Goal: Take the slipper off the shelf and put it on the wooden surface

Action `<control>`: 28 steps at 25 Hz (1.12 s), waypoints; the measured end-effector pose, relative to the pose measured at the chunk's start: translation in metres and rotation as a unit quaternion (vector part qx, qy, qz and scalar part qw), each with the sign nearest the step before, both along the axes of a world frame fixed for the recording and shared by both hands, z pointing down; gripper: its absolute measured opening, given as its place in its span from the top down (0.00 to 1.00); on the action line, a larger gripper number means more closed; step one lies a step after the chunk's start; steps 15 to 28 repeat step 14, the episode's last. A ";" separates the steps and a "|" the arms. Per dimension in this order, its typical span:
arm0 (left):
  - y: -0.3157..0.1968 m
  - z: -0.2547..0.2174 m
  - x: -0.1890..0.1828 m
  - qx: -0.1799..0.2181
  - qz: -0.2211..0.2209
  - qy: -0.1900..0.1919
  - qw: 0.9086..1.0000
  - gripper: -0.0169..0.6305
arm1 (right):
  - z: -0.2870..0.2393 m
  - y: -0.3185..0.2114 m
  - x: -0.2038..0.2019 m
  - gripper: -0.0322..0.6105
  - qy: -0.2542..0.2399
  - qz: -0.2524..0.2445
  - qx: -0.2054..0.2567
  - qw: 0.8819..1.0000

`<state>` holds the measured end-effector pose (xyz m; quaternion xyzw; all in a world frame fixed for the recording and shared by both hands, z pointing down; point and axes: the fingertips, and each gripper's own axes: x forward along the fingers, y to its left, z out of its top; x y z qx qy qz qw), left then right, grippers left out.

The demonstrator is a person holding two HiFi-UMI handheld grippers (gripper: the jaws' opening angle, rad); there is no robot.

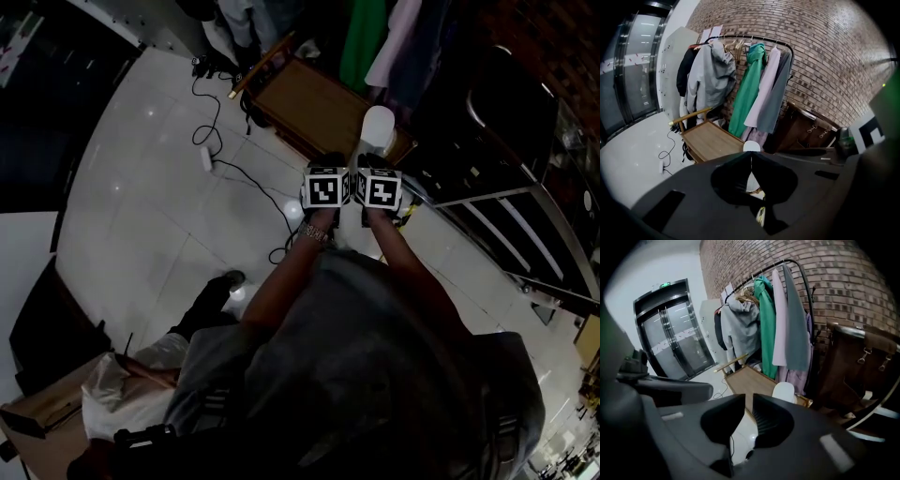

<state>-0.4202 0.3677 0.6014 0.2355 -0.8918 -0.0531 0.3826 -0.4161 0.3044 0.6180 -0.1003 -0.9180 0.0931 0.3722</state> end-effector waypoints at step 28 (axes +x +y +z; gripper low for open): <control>0.003 -0.014 0.004 -0.005 0.001 -0.017 1.000 0.97 | -0.016 0.009 0.004 0.89 -0.007 -0.020 -0.019 1.000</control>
